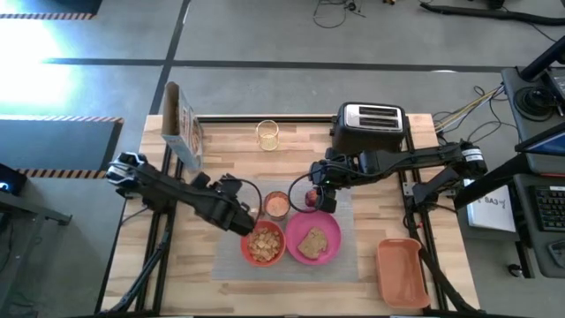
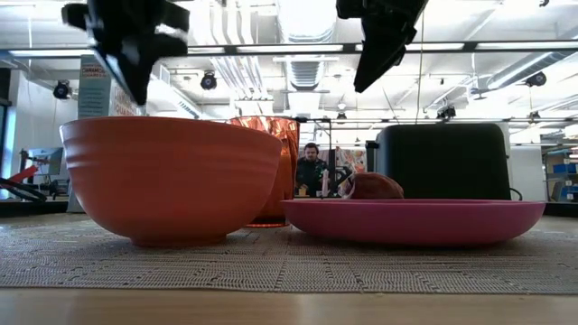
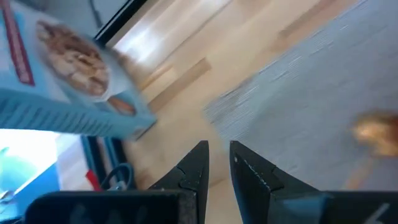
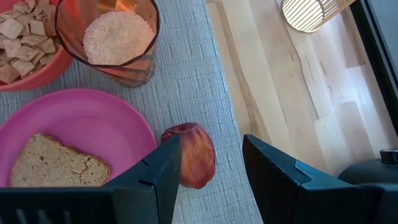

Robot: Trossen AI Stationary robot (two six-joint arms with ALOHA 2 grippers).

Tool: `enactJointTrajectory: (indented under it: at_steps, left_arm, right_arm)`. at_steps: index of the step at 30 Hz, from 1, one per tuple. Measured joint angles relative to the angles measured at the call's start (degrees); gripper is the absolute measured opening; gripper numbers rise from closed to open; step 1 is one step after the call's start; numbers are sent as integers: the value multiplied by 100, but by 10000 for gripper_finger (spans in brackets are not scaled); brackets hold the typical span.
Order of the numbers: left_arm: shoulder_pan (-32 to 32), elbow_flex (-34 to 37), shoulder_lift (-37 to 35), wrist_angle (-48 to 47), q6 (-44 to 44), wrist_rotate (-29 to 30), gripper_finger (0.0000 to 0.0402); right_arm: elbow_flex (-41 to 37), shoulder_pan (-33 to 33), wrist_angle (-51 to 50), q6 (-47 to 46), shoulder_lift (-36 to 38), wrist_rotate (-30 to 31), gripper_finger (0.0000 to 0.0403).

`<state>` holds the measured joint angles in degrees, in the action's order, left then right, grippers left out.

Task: Arrange a breakfast setting
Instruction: Put the golden spoon to the left of the orange bowl on the gray mat

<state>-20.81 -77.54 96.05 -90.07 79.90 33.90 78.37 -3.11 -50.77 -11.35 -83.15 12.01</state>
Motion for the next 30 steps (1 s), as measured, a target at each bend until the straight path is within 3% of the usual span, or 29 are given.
enactJointTrajectory:
  at_steps: [8,17,23,30]
  left_arm:
    - [70,550,0,235,15,-598,48]
    - [-211,248,2,530,-326,-1505,48]
    - [-543,351,2,606,-446,-1656,52]
    - [-770,900,8,1956,-1212,-1952,82]
  right_arm:
    - [0,4,-1,-7,0,-1,160]
    - [0,4,-12,65,0,0,160]
    - [0,4,-16,135,0,2,160]
    - [0,15,-22,-176,10,0,160]
